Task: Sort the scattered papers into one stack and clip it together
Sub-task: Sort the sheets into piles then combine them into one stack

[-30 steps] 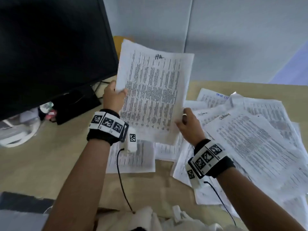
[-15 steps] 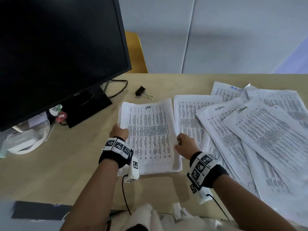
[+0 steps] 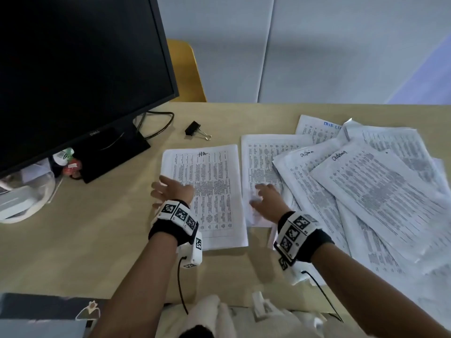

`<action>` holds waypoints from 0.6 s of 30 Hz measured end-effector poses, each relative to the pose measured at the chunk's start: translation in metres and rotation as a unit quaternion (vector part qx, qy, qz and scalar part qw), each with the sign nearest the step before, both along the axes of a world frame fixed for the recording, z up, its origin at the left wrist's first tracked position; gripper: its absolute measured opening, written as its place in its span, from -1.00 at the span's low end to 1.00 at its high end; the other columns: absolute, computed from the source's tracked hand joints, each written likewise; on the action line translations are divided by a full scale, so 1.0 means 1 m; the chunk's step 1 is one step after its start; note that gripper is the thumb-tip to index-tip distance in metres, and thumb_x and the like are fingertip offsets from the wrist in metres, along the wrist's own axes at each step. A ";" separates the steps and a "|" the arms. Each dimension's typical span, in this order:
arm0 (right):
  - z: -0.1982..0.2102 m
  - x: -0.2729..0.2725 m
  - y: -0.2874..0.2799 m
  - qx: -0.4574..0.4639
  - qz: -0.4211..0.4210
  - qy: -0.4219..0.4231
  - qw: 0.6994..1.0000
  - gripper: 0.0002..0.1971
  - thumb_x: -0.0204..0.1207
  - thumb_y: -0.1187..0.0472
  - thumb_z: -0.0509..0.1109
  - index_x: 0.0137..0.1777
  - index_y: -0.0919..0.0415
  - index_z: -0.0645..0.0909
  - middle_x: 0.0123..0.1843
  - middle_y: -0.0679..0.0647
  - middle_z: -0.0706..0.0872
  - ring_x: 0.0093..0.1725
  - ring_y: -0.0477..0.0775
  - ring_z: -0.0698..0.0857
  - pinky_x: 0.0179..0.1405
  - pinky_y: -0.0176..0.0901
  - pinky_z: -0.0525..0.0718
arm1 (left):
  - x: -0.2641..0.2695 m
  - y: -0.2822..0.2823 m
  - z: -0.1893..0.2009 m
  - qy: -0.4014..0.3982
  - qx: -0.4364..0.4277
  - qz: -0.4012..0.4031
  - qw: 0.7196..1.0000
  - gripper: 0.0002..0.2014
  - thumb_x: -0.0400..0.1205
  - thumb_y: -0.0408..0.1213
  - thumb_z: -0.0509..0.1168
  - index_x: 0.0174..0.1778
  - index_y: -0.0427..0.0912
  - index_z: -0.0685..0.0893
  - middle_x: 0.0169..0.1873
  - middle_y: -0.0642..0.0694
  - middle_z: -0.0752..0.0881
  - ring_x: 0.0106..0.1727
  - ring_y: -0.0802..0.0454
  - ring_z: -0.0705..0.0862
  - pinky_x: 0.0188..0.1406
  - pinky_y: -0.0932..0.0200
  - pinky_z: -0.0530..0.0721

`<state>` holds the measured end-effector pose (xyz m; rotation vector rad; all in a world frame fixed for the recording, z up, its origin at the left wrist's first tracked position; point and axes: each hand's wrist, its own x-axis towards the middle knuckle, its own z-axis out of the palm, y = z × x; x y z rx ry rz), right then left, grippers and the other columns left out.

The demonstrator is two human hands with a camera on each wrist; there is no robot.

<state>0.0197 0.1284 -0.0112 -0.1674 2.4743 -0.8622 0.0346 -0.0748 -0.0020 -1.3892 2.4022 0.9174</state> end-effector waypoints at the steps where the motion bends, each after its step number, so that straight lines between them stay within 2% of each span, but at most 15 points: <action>1: 0.003 -0.006 0.014 -0.005 -0.024 0.014 1.000 -0.50 0.55 0.27 0.26 0.48 0.27 0.28 0.45 0.25 0.35 0.37 0.18 0.47 0.39 -0.08 0.44 | -0.004 0.011 0.003 0.023 0.004 -0.015 1.000 -0.31 0.56 -0.33 0.21 0.56 -0.28 0.04 0.57 -0.24 -0.03 0.59 -0.24 0.00 0.58 -0.21 0.10; 3: 0.006 -0.020 0.048 -0.004 -0.078 0.046 0.996 -0.55 0.53 0.30 0.28 0.43 0.28 0.36 0.39 0.26 0.41 0.32 0.20 0.51 0.36 -0.06 0.44 | -0.016 0.038 0.009 0.062 0.015 -0.058 0.996 -0.40 0.56 -0.35 0.18 0.53 -0.27 0.15 0.54 -0.25 0.06 0.56 -0.22 0.08 0.52 -0.17 0.15; 6: 0.008 -0.039 0.111 0.031 -0.155 0.087 0.984 -0.57 0.48 0.31 0.33 0.36 0.29 0.41 0.35 0.28 0.43 0.31 0.27 0.53 0.34 -0.02 0.45 | -0.035 0.084 0.011 0.081 0.067 -0.150 0.983 -0.61 0.59 -0.33 0.16 0.35 -0.34 0.44 0.37 -0.32 0.40 0.38 -0.25 0.43 0.37 -0.10 0.44; 8: 0.009 -0.044 0.150 0.091 -0.172 0.079 0.978 -0.50 0.44 0.24 0.39 0.38 0.25 0.38 0.40 0.27 0.37 0.38 0.30 0.44 0.40 0.13 0.43 | -0.043 0.118 0.012 0.072 0.110 -0.193 0.972 -0.79 0.59 -0.36 0.12 -0.02 -0.37 0.62 0.00 -0.31 0.63 -0.02 -0.19 0.63 0.01 0.04 0.58; 9: 0.008 -0.044 0.166 0.134 -0.161 0.063 0.976 -0.42 0.41 0.18 0.43 0.41 0.21 0.33 0.44 0.26 0.33 0.42 0.32 0.37 0.43 0.22 0.38 | -0.047 0.134 0.011 0.057 0.120 -0.204 0.970 -0.82 0.57 -0.38 0.12 -0.16 -0.36 0.62 -0.14 -0.30 0.65 -0.22 -0.14 0.63 -0.17 0.12 0.55; 10: 0.007 -0.042 0.180 0.174 -0.140 0.043 0.974 -0.32 0.36 0.11 0.47 0.45 0.16 0.27 0.48 0.25 0.27 0.46 0.34 0.31 0.45 0.29 0.31 | -0.049 0.150 0.008 0.033 0.129 -0.210 0.969 -0.82 0.55 -0.39 0.12 -0.16 -0.38 0.60 -0.15 -0.30 0.69 -0.30 -0.13 0.64 -0.26 0.17 0.57; 11: 0.004 -0.040 0.191 0.205 -0.116 0.021 0.972 -0.23 0.31 0.07 0.51 0.47 0.12 0.21 0.51 0.24 0.21 0.49 0.36 0.24 0.46 0.35 0.24 | -0.050 0.166 0.005 0.009 0.146 -0.207 0.967 -0.77 0.56 -0.38 0.13 -0.04 -0.46 0.60 -0.09 -0.33 0.73 -0.28 -0.15 0.71 -0.27 0.16 0.65; 12: 0.001 -0.036 0.200 0.225 -0.096 0.002 0.970 -0.17 0.27 0.05 0.54 0.47 0.08 0.17 0.54 0.22 0.15 0.52 0.40 0.18 0.45 0.40 0.19 | -0.050 0.181 0.000 -0.013 0.163 -0.202 0.966 -0.72 0.57 -0.36 0.15 0.07 -0.50 0.58 -0.04 -0.35 0.75 -0.18 -0.18 0.77 -0.19 0.10 0.70; 14: -0.011 -0.030 0.213 0.247 -0.070 -0.003 0.966 -0.19 0.28 0.12 0.53 0.45 0.05 0.14 0.55 0.23 0.09 0.52 0.44 0.15 0.43 0.42 0.25 | -0.050 0.207 -0.007 -0.032 0.177 -0.210 0.961 -0.74 0.60 -0.32 0.19 0.04 -0.49 0.57 -0.06 -0.37 0.75 0.03 -0.23 0.78 -0.01 0.04 0.72; 15: -0.016 -0.027 0.219 0.270 -0.056 0.016 0.961 -0.27 0.34 0.18 0.47 0.44 0.09 0.15 0.54 0.26 0.13 0.50 0.44 0.21 0.42 0.37 0.35 | -0.051 0.218 -0.009 -0.035 0.174 -0.212 0.961 -0.75 0.60 -0.31 0.22 0.04 -0.47 0.58 -0.02 -0.37 0.73 0.11 -0.23 0.75 0.05 0.05 0.70; 16: -0.019 -0.027 0.223 0.294 -0.043 0.046 0.954 -0.39 0.43 0.24 0.38 0.43 0.15 0.18 0.51 0.30 0.22 0.46 0.42 0.30 0.39 0.29 0.44 | -0.053 0.227 -0.012 -0.031 0.173 -0.207 0.962 -0.70 0.60 -0.30 0.25 0.14 -0.45 0.55 0.09 -0.36 0.69 0.19 -0.23 0.70 0.10 0.07 0.66; 18: -0.017 -0.032 0.236 0.289 -0.052 0.114 0.949 -0.63 0.56 0.32 0.22 0.35 0.31 0.31 0.35 0.32 0.51 0.31 0.33 0.53 0.26 0.10 0.57 | -0.054 0.245 -0.015 0.003 0.147 -0.191 0.971 -0.45 0.56 -0.31 0.32 0.41 -0.39 0.31 0.37 -0.34 0.46 0.37 -0.25 0.52 0.25 0.03 0.56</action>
